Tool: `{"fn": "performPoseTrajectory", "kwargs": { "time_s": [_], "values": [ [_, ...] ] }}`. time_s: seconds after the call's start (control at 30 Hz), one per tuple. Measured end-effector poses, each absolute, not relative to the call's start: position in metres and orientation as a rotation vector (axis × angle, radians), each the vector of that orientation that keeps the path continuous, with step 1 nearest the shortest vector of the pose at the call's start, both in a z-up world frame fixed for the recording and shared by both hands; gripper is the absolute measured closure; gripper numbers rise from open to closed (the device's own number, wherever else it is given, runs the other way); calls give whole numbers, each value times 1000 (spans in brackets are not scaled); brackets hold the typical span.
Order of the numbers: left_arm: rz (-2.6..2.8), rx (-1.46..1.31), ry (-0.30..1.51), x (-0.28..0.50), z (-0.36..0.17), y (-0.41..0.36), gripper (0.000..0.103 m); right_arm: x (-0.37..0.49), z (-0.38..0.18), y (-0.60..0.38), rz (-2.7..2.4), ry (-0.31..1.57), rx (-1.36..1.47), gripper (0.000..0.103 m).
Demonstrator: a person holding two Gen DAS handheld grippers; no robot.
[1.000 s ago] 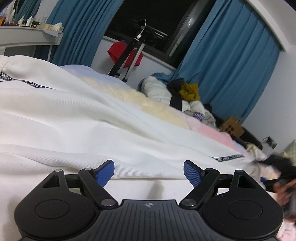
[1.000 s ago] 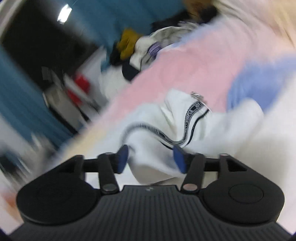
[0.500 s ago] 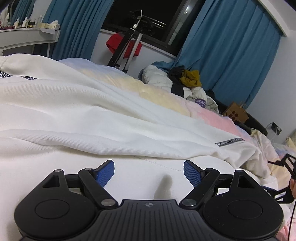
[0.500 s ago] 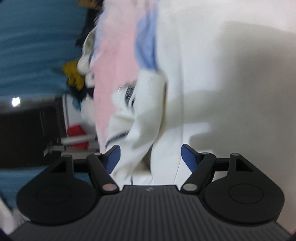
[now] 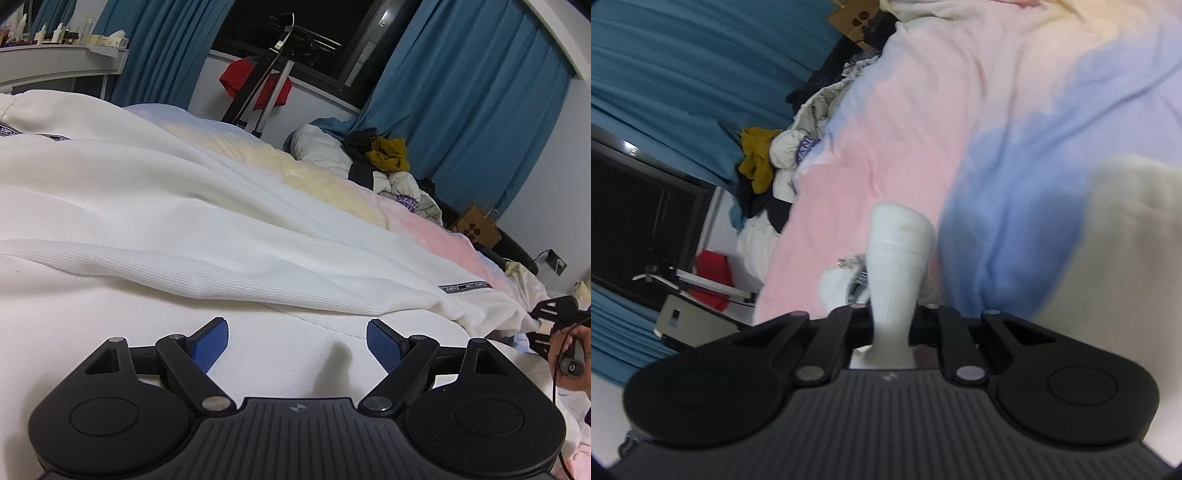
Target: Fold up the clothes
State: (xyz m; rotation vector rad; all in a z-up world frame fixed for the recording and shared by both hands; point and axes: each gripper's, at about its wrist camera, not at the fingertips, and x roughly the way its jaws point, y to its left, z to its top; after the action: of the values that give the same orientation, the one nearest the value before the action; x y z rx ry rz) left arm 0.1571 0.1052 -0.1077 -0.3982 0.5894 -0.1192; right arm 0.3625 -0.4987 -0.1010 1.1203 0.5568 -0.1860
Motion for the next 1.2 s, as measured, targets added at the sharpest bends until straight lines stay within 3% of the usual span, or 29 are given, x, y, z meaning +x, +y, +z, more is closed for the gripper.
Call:
{"fn": "performPoseTrajectory", "kwargs": {
  "time_s": [0.27,0.37,0.5,0.57,0.9,1.2],
  "values": [
    [-107,-396,585,159,-106,105,19,342,-37,-521,15,113,999,96],
    [-105,-387,589,158,-106,106,19,335,-71,-538,-99,206,955,97],
    [-99,-375,592,157,-104,106,19,339,-137,-556,-237,508,933,96],
    [-97,-369,593,156,-103,106,19,334,-144,-559,-229,540,938,95],
    [-35,-330,623,126,-84,113,19,275,-68,-509,-203,538,836,93],
    [137,-409,625,52,-20,174,19,187,-40,-497,-167,520,872,93]
  ]
}}
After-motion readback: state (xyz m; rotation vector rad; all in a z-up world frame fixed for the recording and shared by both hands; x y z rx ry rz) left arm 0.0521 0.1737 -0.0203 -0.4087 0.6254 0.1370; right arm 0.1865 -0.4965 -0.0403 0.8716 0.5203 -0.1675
